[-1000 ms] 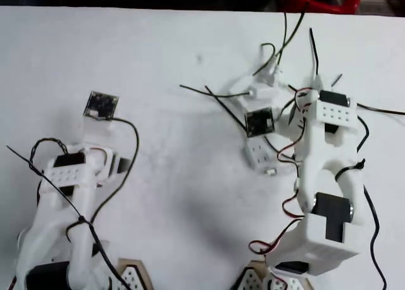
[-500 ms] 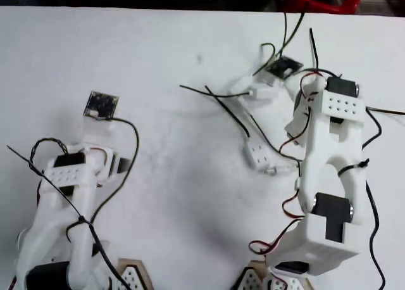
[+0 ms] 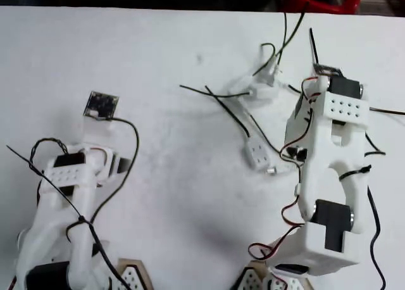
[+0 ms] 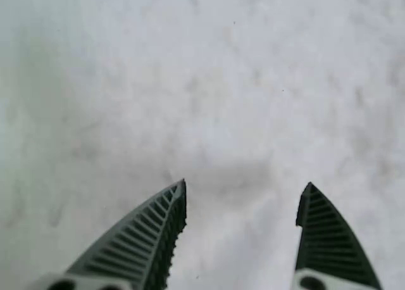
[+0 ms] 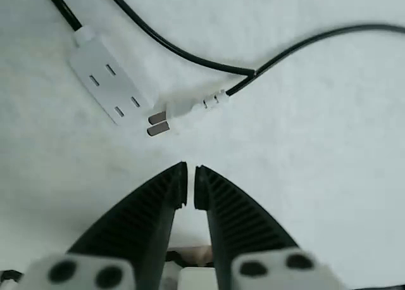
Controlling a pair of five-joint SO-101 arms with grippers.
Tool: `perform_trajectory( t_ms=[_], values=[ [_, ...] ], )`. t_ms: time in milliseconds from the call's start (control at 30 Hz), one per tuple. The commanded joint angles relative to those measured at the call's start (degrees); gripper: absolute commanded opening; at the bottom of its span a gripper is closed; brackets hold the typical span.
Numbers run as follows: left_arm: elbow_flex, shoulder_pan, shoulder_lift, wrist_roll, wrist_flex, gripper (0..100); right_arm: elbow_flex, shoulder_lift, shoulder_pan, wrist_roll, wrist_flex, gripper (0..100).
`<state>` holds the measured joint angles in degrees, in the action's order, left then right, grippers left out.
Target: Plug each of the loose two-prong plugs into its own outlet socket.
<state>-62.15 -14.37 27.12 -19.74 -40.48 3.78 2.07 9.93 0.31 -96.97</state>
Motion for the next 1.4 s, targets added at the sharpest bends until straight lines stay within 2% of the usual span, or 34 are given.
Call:
perform_trajectory(
  t_ms=[0, 100, 300, 433, 633, 1167, 1367],
  values=[
    [0.26, -0.57, 2.15, 0.18, 0.88, 28, 2.81, -2.42, -2.33, -5.10, 1.01, 2.2],
    [0.26, -0.57, 2.15, 0.18, 0.88, 28, 7.74, -2.42, -4.09, -9.41, 6.64, 2.9],
    [0.26, -0.57, 2.15, 0.18, 0.79, 28, 12.22, -2.95, -8.66, -16.88, 10.59, 16.0],
    [0.26, -0.57, 2.15, 0.09, 0.79, 28, 12.48, -2.33, -9.89, -20.66, 11.30, 15.9],
    [0.26, -0.57, 2.15, 0.09, 0.79, 28, 13.27, -2.33, -7.52, -25.67, 15.34, 16.0],
    [0.26, -0.57, 2.15, 0.09, 0.79, 28, 24.00, -2.33, -4.18, -28.04, 30.29, 15.9],
    [0.18, -0.57, 2.15, 0.09, 0.79, 28, 24.79, -2.33, -4.00, -28.13, 31.16, 15.8]
  ],
)
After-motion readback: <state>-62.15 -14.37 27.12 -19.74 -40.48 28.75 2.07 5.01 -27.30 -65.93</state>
